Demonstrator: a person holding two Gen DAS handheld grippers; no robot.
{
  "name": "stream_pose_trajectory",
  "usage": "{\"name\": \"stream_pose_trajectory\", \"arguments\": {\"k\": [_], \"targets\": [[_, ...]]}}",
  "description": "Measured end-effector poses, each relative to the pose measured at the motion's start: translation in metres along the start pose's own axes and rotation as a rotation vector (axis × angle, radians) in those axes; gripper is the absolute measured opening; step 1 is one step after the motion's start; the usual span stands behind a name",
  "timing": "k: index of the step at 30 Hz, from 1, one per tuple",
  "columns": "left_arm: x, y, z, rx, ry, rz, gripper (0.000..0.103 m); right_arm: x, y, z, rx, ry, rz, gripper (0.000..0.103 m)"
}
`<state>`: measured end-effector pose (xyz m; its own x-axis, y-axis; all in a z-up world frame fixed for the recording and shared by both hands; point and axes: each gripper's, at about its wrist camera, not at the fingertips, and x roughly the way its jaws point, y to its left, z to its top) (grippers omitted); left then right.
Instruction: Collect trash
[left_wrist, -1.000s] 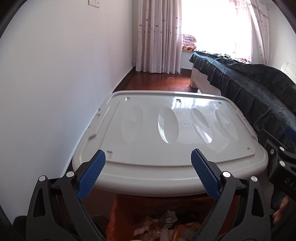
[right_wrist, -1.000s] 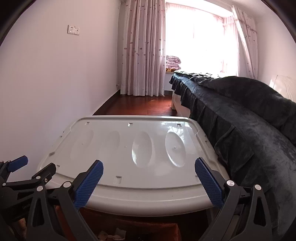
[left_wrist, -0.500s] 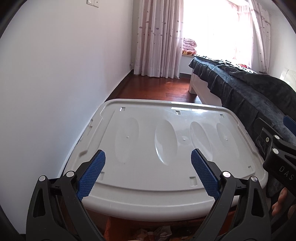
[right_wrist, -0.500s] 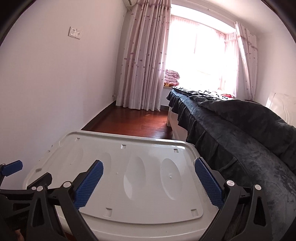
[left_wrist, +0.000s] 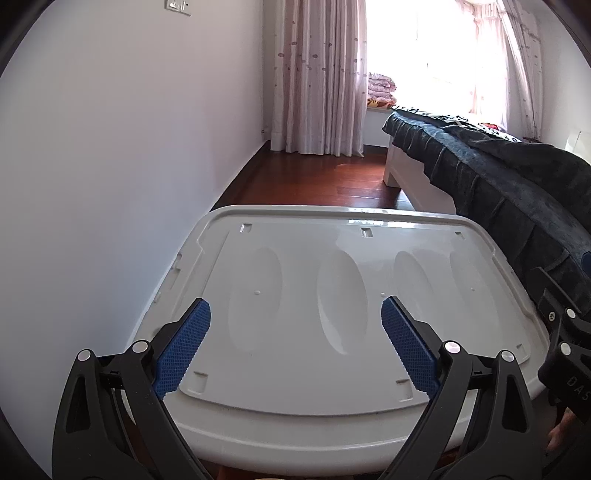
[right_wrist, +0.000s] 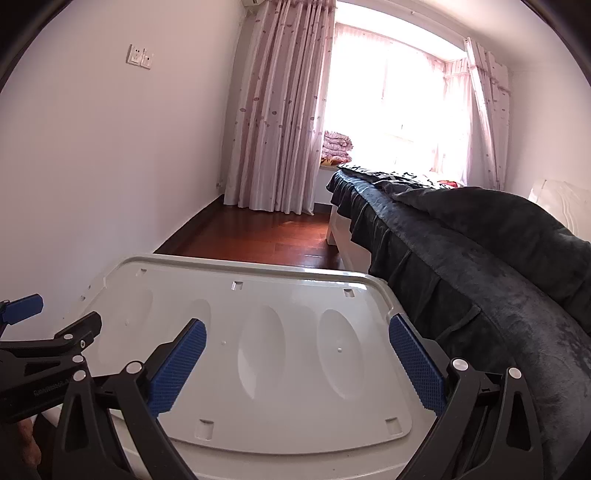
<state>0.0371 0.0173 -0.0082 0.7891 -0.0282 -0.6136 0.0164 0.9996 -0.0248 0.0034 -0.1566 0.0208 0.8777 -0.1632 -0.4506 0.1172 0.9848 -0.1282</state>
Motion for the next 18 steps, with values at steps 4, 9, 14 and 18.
{"name": "stream_pose_trajectory", "arguments": {"k": [4,9,14,18], "targets": [[0.007,0.004,-0.001,-0.021,0.014,-0.007,0.091,0.0,-0.001,0.0,0.003,-0.004,0.003,0.098],[0.013,0.002,-0.002,-0.024,0.033,-0.007,0.091,0.003,0.003,-0.002,-0.019,-0.004,-0.011,0.098],[0.016,0.004,-0.002,-0.024,0.038,-0.004,0.091,0.004,0.001,-0.002,-0.012,-0.006,-0.021,0.098],[0.019,0.005,-0.002,-0.029,0.048,0.003,0.091,0.006,-0.001,-0.002,-0.008,-0.005,-0.032,0.098]]}}
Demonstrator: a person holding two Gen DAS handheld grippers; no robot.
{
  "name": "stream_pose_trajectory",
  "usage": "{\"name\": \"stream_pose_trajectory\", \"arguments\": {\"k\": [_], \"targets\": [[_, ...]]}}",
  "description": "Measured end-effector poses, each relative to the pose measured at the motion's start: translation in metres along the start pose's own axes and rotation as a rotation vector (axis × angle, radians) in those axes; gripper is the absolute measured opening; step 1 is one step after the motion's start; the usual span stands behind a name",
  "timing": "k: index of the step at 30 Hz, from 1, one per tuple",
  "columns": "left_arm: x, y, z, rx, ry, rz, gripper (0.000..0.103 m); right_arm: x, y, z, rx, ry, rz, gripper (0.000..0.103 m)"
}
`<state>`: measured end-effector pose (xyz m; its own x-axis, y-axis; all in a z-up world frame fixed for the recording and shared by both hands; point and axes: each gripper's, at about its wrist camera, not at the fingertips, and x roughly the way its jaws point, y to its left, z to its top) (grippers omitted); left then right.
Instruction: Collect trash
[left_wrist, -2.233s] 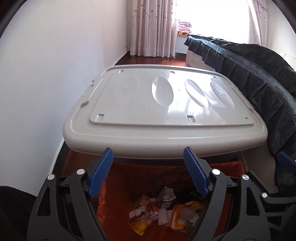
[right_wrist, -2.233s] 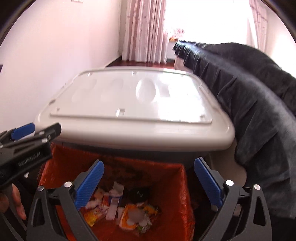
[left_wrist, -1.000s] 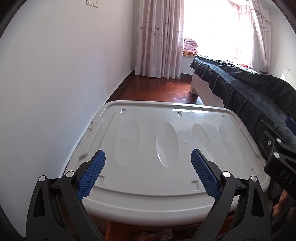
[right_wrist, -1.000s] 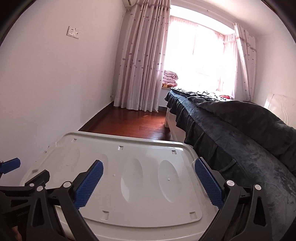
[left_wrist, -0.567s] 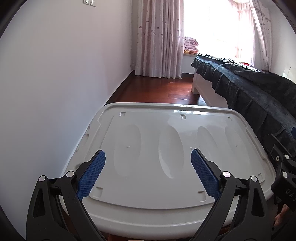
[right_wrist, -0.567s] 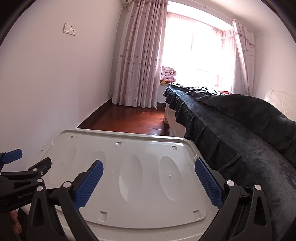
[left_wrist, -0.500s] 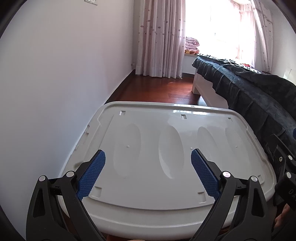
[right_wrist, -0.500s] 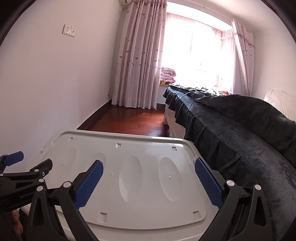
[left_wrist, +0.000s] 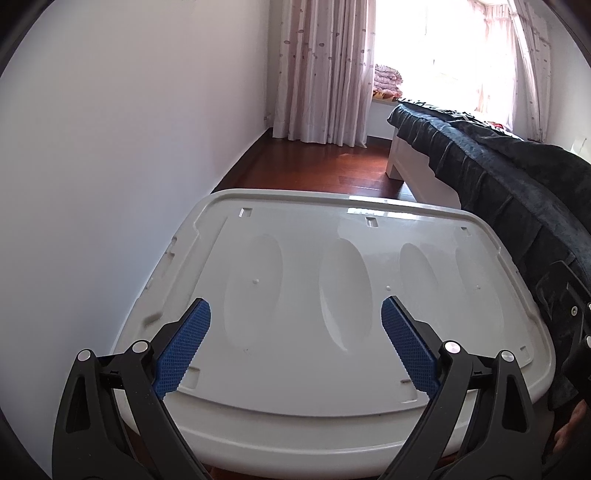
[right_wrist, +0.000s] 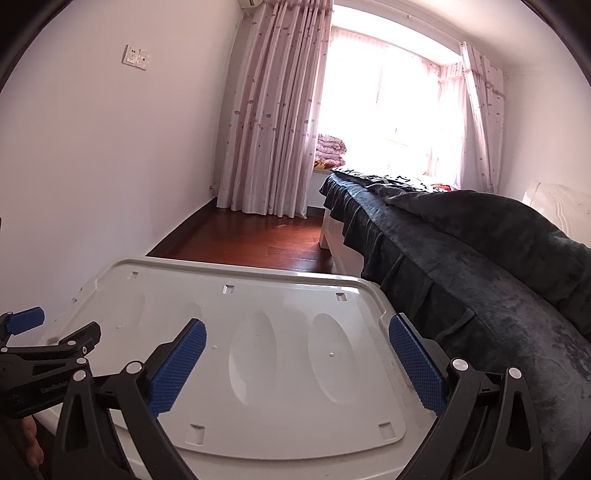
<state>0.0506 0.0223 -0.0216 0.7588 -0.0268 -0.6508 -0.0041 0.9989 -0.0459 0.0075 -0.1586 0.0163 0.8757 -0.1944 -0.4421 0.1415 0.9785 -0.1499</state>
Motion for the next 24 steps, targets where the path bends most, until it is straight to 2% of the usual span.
{"name": "stream_pose_trajectory", "arguments": {"k": [12,24], "targets": [[0.0023,-0.0005,0.0007,0.007,0.002,0.0,0.091,0.0019,0.0033,-0.0032,-0.022,0.009,0.0,0.098],[-0.0007,0.0032,0.0015,-0.01,-0.044,-0.011,0.091,0.0055,0.0048,-0.008,-0.026,0.027,0.004,0.098]]}}
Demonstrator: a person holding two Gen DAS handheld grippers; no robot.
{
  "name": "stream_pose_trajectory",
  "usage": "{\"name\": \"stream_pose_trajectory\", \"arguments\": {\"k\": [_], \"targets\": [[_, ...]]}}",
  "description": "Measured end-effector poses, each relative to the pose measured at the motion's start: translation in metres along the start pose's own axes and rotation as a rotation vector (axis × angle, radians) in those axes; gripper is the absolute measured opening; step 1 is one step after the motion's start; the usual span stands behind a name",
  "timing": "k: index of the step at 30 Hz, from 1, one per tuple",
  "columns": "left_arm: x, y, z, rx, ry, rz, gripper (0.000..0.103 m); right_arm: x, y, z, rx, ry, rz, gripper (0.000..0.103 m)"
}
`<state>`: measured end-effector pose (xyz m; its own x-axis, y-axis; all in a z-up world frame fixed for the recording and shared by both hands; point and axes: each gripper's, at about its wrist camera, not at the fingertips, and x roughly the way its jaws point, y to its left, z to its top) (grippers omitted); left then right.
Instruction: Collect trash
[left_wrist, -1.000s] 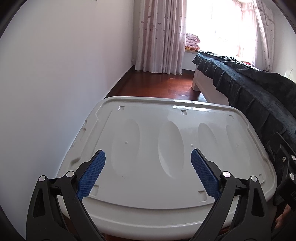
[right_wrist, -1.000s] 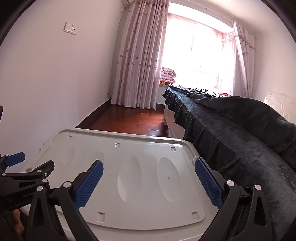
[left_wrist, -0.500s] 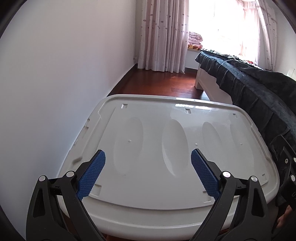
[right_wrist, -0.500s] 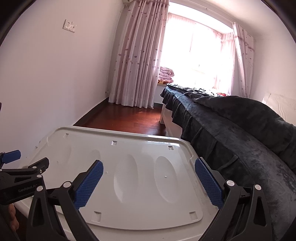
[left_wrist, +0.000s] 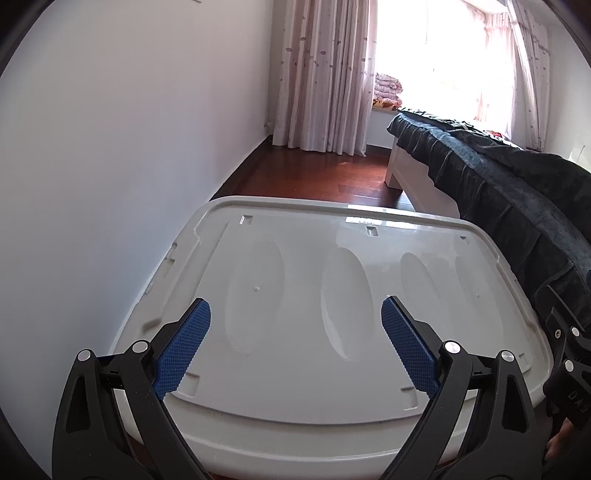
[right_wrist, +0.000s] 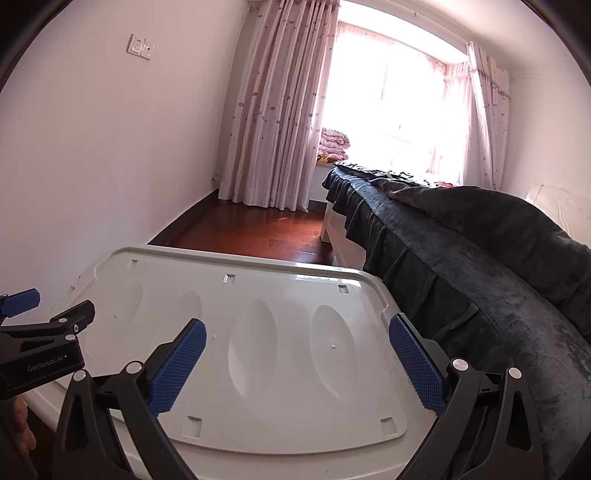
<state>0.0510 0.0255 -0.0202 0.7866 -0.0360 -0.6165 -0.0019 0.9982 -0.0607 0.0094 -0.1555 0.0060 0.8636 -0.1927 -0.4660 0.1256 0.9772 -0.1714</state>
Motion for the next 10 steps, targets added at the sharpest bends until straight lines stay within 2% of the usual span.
{"name": "stream_pose_trajectory", "arguments": {"k": [5,10], "targets": [[-0.0023,0.0007,0.0027,0.003,-0.018,0.016,0.091,0.0003,0.0002,0.0004,-0.01,-0.004,-0.005,0.098],[0.0025,0.0018,0.0016,0.002,0.013,0.009,0.091,0.0004,-0.0017,-0.0002,0.0,-0.002,-0.006,0.098]]}}
